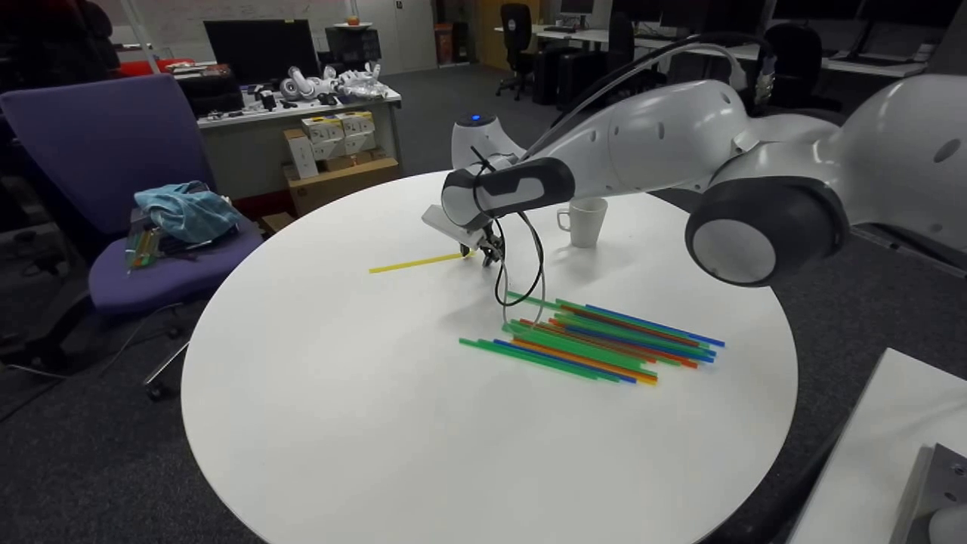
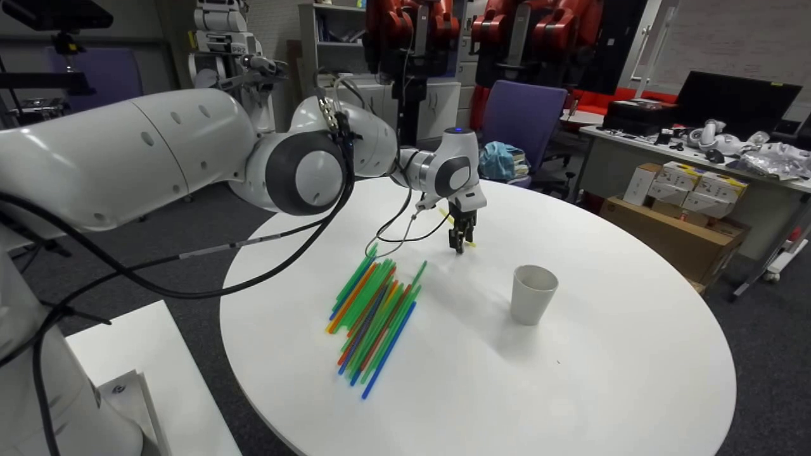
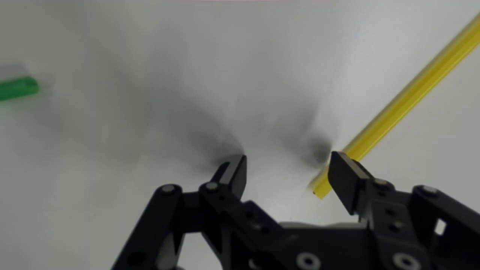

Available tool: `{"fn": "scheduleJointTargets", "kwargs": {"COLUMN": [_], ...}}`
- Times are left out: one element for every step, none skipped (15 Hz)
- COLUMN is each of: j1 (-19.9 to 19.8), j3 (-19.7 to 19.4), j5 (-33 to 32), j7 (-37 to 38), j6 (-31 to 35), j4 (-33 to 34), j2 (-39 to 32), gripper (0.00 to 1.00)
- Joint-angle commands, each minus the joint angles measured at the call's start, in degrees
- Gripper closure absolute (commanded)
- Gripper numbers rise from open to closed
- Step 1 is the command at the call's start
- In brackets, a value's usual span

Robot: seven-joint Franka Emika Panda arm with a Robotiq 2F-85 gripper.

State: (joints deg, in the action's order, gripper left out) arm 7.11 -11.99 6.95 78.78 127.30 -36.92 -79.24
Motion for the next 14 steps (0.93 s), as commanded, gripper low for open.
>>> {"fn": "scheduleJointTargets", "kwargs": {"j1": [-1.58, -1.8, -1.94, -2.02, -1.98, -2.11, -2.31, -2.44, -2.66, -2.82, -3.0, -3.2, -3.28, -3.51], "j3": [1.41, 1.62, 1.64, 1.6, 1.31, 1.38, 1.41, 1.44, 1.58, 1.59, 1.65, 1.68, 1.53, 1.69], "j5": [0.6, 0.71, 0.78, 0.71, 0.39, 0.41, 0.43, 0.43, 0.56, 0.54, 0.56, 0.56, 0.39, 0.52], "j7": [-0.09, -0.23, -0.41, -0.65, -0.81, -1.17, -1.51, -1.79, -2.1, -2.45, -2.86, -3.38, -3.81, -4.39], "j6": [-2.25, -2.2, -2.03, -1.97, -1.83, -1.52, -1.46, -1.45, -1.42, -1.29, -1.24, -1.15, -0.99, -1.0], "j4": [4.32, 4.49, 4.55, 4.51, 4.38, 4.32, 4.17, 4.05, 3.89, 3.72, 3.62, 3.49, 3.41, 3.31], "j2": [-1.78, -1.79, -1.74, -1.61, -1.39, -1.17, -0.94, -0.78, -0.56, -0.37, -0.25, -0.12, -0.06, 0.05], "gripper": [0.65, 0.72, 0.81, 0.87, 0.94, 1.0, 1.0, 1.0, 1.0, 1.0, 1.0, 1.0, 1.0, 1.0]}}
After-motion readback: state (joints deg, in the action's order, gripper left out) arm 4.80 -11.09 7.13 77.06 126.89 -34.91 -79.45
